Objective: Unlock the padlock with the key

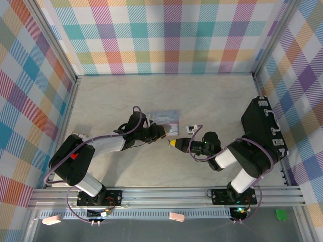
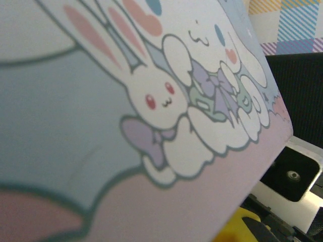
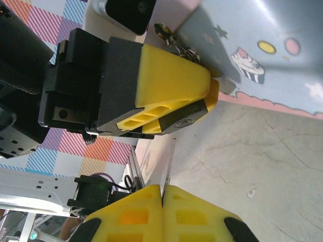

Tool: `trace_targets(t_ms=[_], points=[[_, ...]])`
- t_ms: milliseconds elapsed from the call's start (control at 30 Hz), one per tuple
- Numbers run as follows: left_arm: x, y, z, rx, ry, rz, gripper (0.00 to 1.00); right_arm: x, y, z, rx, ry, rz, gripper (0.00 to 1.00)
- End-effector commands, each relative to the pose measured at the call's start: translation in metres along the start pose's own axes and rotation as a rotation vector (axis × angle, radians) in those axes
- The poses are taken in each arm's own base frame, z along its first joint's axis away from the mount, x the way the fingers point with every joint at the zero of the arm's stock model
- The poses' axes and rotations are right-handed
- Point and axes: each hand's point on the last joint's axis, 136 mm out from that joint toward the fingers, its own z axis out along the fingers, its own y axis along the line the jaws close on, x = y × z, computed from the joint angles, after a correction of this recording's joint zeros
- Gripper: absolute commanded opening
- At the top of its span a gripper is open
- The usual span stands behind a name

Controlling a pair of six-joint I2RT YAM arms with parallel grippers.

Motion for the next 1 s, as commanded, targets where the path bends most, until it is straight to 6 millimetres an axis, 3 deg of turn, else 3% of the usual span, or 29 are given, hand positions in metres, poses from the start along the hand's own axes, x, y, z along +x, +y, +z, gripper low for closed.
trace_targets(t_ms=[0,967], points=[[-0.012,-0.029,-0.007,0.118,-0.033,0.033,0.00,-0.005,0.011,0.003,-0.053,0.000,-0.014,0.00],[-0.016,-0.046,-0.019,0.232,-0.067,-0.021,0.00,-0.020,0.020,0.011,-0.079,-0.021,-0.008,0.00]])
